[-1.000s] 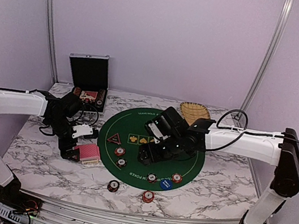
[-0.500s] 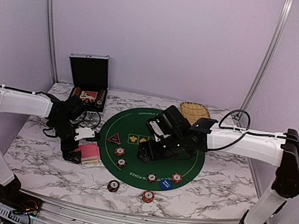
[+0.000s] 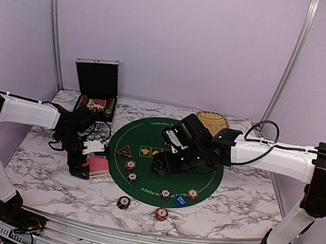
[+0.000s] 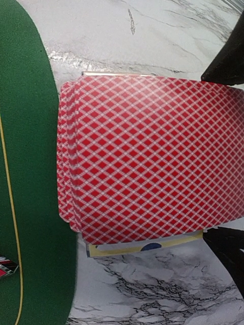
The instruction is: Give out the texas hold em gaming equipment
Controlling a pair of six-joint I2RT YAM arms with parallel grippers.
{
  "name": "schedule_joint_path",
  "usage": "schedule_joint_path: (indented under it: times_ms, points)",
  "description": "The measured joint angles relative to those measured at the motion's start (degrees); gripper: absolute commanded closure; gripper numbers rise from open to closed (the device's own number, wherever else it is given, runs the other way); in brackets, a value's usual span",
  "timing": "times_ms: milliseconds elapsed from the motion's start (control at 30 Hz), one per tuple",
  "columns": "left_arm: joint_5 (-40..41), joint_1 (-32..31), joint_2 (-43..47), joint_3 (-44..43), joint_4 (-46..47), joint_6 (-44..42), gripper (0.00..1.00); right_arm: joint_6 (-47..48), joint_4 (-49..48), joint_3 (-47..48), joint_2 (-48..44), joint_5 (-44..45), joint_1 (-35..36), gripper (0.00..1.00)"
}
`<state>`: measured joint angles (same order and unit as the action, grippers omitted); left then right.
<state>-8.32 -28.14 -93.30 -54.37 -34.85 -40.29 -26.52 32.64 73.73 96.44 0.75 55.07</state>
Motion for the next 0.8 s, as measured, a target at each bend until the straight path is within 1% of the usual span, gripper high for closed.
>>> schedule_joint_path:
  times_ms: [800]
  points:
    - [2.0,0.0,-2.1,0.3,2.0,-2.2,0.01,-0.4,-0.1,-0.8,-1.2,0.0,0.0,0.09]
